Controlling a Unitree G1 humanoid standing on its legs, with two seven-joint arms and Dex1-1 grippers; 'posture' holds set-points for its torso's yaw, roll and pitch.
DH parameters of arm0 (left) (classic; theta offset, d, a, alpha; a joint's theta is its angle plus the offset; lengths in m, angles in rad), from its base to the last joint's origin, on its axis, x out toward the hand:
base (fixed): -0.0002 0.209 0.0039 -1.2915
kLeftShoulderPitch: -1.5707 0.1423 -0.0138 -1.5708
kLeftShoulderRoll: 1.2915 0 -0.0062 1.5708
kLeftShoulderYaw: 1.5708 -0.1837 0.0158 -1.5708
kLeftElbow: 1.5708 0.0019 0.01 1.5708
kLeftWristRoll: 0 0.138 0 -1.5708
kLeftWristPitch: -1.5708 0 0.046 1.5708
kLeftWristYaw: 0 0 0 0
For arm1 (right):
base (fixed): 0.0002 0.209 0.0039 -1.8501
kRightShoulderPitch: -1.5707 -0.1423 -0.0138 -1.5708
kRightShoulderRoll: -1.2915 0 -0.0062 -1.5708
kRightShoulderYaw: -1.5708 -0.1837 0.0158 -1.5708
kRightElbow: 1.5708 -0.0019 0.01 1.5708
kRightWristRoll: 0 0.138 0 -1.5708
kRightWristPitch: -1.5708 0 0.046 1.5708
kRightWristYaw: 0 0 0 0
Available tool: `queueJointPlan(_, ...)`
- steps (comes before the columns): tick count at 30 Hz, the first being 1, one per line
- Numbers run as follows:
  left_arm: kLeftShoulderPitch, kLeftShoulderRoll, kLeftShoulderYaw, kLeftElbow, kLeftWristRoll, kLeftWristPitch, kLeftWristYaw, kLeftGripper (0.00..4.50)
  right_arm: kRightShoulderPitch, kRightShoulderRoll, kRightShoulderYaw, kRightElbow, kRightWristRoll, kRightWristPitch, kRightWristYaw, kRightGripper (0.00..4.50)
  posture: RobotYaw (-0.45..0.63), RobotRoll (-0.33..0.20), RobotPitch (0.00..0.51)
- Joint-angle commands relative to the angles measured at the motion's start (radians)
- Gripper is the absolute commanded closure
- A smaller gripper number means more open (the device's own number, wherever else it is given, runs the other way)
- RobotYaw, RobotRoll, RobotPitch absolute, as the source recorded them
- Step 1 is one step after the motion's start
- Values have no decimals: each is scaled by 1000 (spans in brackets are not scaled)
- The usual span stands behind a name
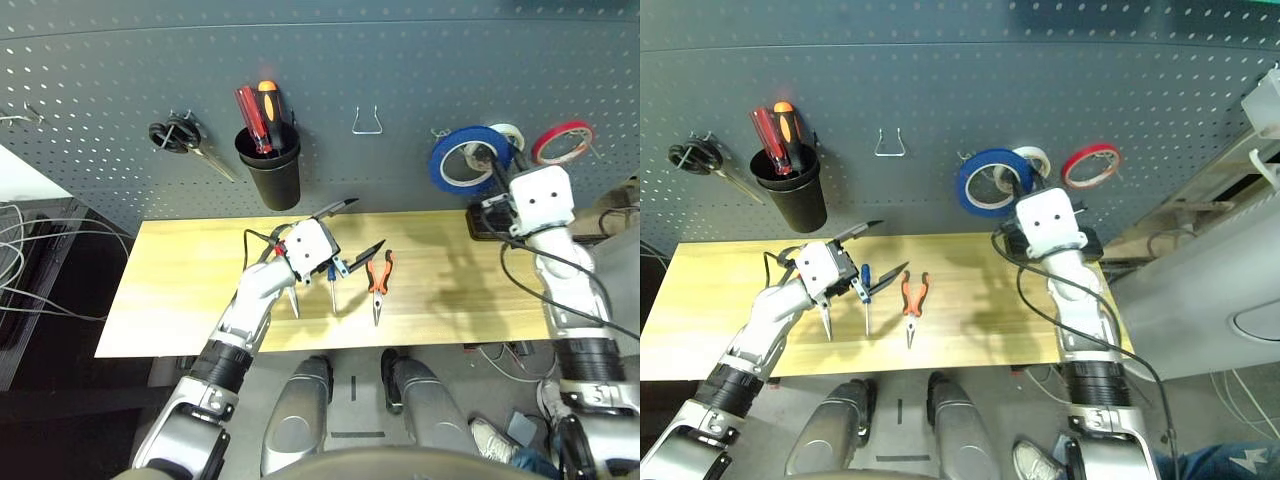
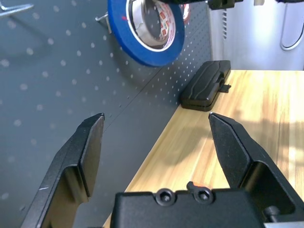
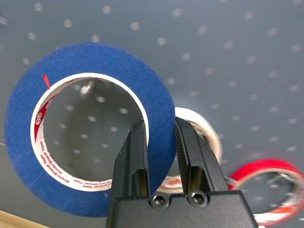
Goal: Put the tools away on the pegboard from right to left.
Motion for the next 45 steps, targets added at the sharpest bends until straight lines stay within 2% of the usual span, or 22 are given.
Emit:
queueJointPlan(1, 25, 4, -7, -12, 23, 12, 5, 0, 27, 13, 20, 18, -4, 12, 1, 3801, 88, 0, 223)
queueJointPlan(2, 27, 5, -7, -13, 24, 13, 5, 0, 49, 14, 27, -1, 1, 13, 13, 3801, 88, 0, 225)
queueJointPlan(3, 29, 6, -7, -13, 27, 15, 6, 0, 74, 15, 33, -22, 8, 17, 26, 3082, 87, 0, 226)
queueJointPlan(5, 30, 9, -7, -12, 31, 17, 6, 0, 133, 17, 40, -66, 26, 36, 52, 2565, 85, 0, 227)
queueJointPlan(12, 24, 18, -8, -3, 37, 32, -1, 0, 372, 21, 39, -149, 121, 233, 163, 47, 86, 0, 226)
queueJointPlan(14, 25, 25, -13, -3, 42, 53, -7, 0, 389, 43, 31, -149, 178, 352, 192, 17, 90, 0, 224)
queueJointPlan(19, 31, 33, -19, -13, 62, 98, -3, 0, 309, 101, 24, -138, 273, 612, 211, 17, 99, 0, 220)
queueJointPlan(26, 48, 77, -54, -10, 97, 234, -51, 0, 79, 193, 57, -1, 353, 979, 218, 17, 132, 0, 221)
queueJointPlan(35, 91, 102, -55, -60, 110, 293, -61, 0, -30, 288, 111, 131, 332, 1118, 159, 17, 200, 0, 236)
queueJointPlan(45, 163, 109, -40, -172, 114, 342, -33, 0, -99, 333, 91, 299, 304, 1127, 53, 17, 273, 0, 259)
